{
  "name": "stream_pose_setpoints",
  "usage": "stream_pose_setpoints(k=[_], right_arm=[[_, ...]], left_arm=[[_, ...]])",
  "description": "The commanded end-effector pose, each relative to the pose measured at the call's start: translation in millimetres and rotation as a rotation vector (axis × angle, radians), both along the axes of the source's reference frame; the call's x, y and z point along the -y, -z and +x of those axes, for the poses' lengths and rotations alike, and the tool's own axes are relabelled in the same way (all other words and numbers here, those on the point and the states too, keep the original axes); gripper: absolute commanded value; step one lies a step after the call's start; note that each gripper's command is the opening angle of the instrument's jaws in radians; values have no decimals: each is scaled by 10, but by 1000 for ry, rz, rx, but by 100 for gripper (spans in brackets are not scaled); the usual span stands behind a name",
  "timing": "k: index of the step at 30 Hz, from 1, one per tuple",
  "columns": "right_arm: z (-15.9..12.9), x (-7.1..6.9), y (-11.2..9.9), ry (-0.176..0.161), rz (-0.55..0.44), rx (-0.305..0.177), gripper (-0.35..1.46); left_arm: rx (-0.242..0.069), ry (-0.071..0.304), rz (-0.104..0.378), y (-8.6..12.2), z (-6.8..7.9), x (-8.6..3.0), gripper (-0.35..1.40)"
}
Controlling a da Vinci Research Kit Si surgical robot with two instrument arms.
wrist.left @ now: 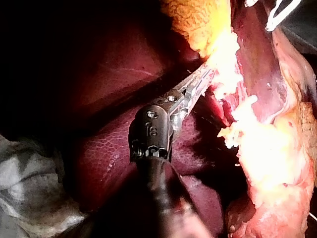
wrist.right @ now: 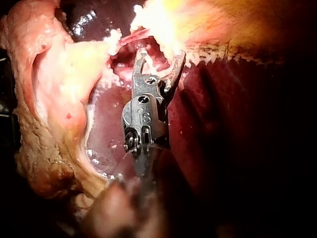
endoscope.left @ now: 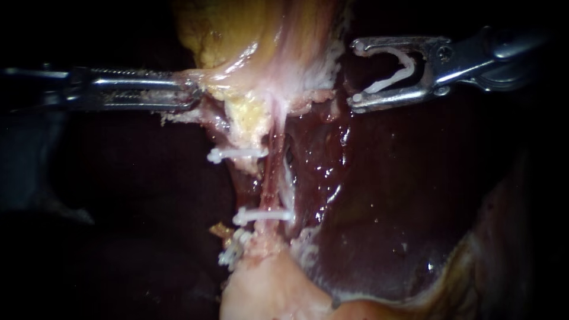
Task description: Clipping second clip right tube
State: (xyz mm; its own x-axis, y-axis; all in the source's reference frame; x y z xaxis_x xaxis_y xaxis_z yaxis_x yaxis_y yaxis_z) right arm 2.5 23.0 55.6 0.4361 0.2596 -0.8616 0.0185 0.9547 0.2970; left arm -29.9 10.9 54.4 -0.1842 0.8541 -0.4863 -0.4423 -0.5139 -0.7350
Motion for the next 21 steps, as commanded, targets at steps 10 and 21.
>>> stream_pose_setpoints(k=[10,21], right_arm=[[0,0,0,0,0,0,50],[0,0,1,4,3,-3,50]], left_arm=[[1,7,10,31,32,-17,-35],[6,46,-1,57,64,-31,-35]])
